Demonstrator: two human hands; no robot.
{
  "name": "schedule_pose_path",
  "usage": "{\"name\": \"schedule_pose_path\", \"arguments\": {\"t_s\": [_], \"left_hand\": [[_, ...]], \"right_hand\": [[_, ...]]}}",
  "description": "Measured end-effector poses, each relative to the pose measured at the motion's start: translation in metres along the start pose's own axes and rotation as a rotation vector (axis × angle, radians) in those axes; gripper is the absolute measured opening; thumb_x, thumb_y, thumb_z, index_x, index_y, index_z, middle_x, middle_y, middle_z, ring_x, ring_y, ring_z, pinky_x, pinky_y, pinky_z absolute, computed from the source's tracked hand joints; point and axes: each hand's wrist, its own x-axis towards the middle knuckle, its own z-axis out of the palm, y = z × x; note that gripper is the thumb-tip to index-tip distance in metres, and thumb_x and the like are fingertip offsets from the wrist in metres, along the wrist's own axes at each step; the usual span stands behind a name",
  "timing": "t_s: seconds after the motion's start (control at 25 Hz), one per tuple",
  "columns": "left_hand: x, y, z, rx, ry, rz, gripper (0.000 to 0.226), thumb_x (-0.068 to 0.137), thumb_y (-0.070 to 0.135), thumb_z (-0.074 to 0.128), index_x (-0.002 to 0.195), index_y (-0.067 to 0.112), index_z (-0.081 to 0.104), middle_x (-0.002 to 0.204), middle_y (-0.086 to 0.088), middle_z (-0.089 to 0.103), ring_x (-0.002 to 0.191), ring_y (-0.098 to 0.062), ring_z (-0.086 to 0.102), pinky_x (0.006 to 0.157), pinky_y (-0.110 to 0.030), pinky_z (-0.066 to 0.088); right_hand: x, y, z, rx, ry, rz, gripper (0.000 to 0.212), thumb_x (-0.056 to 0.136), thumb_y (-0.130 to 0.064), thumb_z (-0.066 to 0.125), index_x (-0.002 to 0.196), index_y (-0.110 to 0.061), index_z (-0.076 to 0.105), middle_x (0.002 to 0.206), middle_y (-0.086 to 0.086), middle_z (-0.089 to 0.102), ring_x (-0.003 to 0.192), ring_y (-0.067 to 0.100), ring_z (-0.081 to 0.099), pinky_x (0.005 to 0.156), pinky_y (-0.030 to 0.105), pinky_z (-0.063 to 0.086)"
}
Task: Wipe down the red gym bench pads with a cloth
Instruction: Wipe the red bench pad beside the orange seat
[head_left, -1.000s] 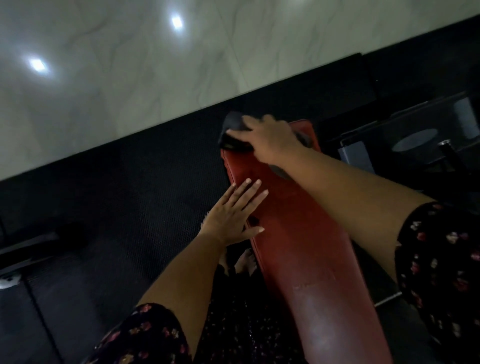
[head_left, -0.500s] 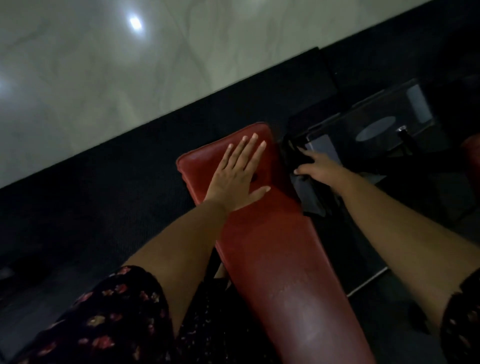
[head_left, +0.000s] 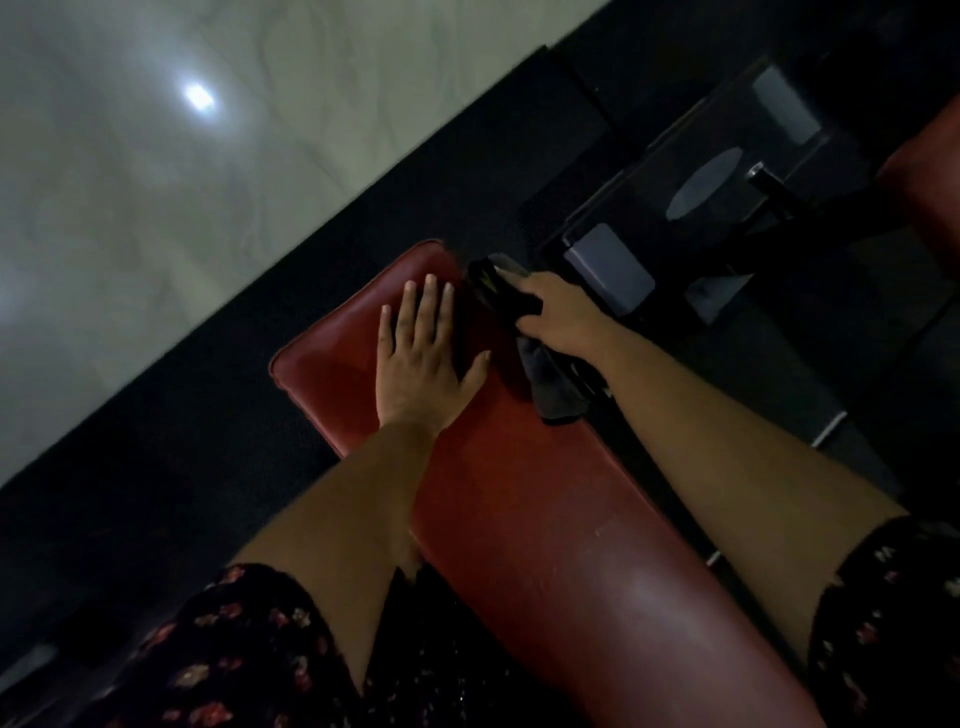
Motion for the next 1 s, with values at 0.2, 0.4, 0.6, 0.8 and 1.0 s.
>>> {"name": "schedule_pose_path", "arguments": {"t_s": [0.2, 0.4, 0.6, 0.8, 1.0], "left_hand": [[-0.004, 0.006, -0.001, 0.154, -0.034, 0.249, 0.073, 0.093, 0.062, 0.001, 0.154, 0.022, -0.009, 0.164, -0.001, -0.001, 0.15, -0.02, -0.008, 0.12, -0.046, -0.009], [-0.013, 0.014, 0.008, 0.187, -0.024, 0.258, 0.074, 0.094, 0.062, 0.006, 0.155, 0.022, -0.01, 0.164, -0.001, -0.008, 0.149, -0.018, -0.012, 0.121, -0.044, -0.009], [-0.021, 0.02, 0.009, 0.133, -0.027, 0.196, 0.08, 0.09, 0.066, 0.01, 0.155, 0.022, -0.004, 0.164, -0.003, -0.001, 0.15, -0.02, -0.008, 0.121, -0.046, -0.007], [-0.047, 0.049, 0.025, 0.196, -0.06, 0.346, 0.09, 0.085, 0.073, 0.019, 0.156, 0.019, 0.01, 0.164, -0.006, 0.008, 0.15, -0.026, 0.001, 0.118, -0.06, -0.001], [-0.061, 0.063, 0.035, 0.211, -0.03, 0.322, 0.09, 0.085, 0.073, 0.015, 0.156, 0.019, 0.004, 0.164, -0.006, 0.003, 0.149, -0.023, -0.005, 0.117, -0.052, -0.012]], "right_hand": [[-0.072, 0.067, 0.015, -0.01, -0.039, 0.126, 0.068, 0.091, -0.009, 0.061, 0.148, -0.034, 0.033, 0.151, 0.003, 0.033, 0.131, 0.02, 0.042, 0.108, 0.032, 0.036], [-0.033, 0.049, 0.01, -0.156, -0.016, 0.022, 0.067, 0.093, -0.015, 0.056, 0.15, -0.038, 0.028, 0.152, 0.006, 0.031, 0.131, 0.027, 0.042, 0.107, 0.043, 0.038], [-0.078, 0.086, 0.02, -0.29, -0.025, 0.038, 0.064, 0.093, -0.02, 0.059, 0.149, -0.034, 0.032, 0.158, 0.002, 0.02, 0.135, 0.029, 0.036, 0.105, 0.045, 0.04], [-0.147, 0.132, 0.035, -0.39, -0.057, 0.122, 0.073, 0.093, -0.025, 0.058, 0.149, -0.048, 0.016, 0.158, -0.001, 0.017, 0.128, 0.029, 0.037, 0.096, 0.044, 0.047], [-0.12, 0.098, 0.038, -0.392, 0.071, 0.163, 0.073, 0.096, -0.026, 0.055, 0.149, -0.05, 0.011, 0.157, 0.001, 0.017, 0.126, 0.032, 0.037, 0.091, 0.044, 0.047]]}}
